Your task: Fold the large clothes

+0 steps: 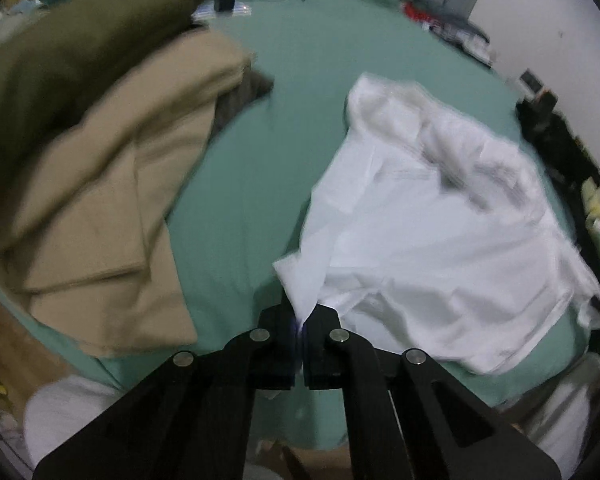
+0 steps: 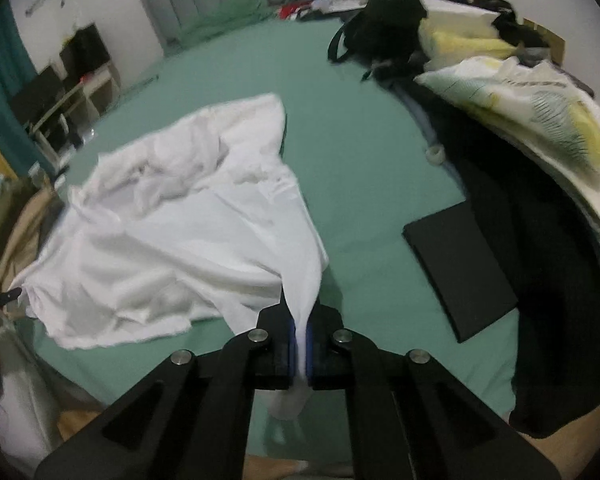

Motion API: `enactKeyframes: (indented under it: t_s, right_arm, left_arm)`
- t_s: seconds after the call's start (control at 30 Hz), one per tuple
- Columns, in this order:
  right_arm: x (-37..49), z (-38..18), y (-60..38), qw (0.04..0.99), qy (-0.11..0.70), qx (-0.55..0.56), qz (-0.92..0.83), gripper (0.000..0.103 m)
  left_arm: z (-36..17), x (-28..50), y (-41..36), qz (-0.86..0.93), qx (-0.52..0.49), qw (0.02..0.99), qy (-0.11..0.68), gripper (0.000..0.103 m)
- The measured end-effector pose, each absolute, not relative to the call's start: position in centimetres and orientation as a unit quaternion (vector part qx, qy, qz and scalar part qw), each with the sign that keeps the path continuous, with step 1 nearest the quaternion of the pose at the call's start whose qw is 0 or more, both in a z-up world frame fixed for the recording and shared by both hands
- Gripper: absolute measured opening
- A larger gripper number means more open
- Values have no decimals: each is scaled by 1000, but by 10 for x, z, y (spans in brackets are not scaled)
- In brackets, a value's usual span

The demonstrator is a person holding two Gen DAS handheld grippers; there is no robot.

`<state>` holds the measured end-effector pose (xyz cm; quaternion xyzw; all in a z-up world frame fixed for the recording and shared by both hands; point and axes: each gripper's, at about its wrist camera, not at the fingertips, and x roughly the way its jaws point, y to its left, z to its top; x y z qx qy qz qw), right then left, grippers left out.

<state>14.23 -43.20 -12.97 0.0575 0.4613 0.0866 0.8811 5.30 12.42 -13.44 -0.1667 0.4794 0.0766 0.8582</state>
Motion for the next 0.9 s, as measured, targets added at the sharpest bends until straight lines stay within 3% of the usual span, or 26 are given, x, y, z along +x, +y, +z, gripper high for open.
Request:
enactKeyframes:
  t_s: [0.3, 0.9]
  right_arm:
    - [157, -86, -433, 905, 395, 106, 120, 4]
    - [274, -59, -424, 920, 357, 105, 120, 4]
  left_arm:
    - [-82, 76, 128, 62, -191, 892, 406, 2]
    - [-63, 148, 156, 82, -237, 899, 360, 2]
